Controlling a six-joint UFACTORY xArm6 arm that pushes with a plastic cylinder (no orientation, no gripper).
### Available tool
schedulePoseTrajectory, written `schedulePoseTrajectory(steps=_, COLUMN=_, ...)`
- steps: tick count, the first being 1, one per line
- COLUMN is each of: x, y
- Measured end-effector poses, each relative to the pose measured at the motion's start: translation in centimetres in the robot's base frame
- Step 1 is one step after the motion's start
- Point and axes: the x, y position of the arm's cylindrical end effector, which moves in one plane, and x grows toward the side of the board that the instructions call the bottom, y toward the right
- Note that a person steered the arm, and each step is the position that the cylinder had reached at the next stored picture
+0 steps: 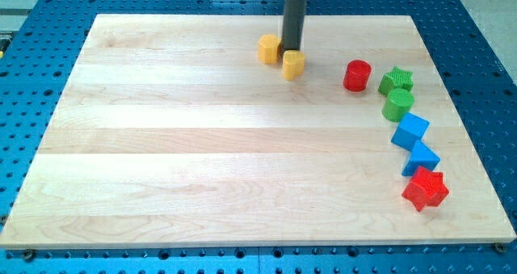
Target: Separate green circle from green star
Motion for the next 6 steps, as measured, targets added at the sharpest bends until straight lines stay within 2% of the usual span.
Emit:
schedulePoseTrajectory(steps=1, x=-0.2, y=-4.7)
schedulePoseTrajectory(steps=3, x=-0.3, y=-6.4)
schedulePoseTrajectory(steps=4, x=-0.8, y=1.3)
schedulePoseTrajectory(steps=6, x=-0.1, y=21.6)
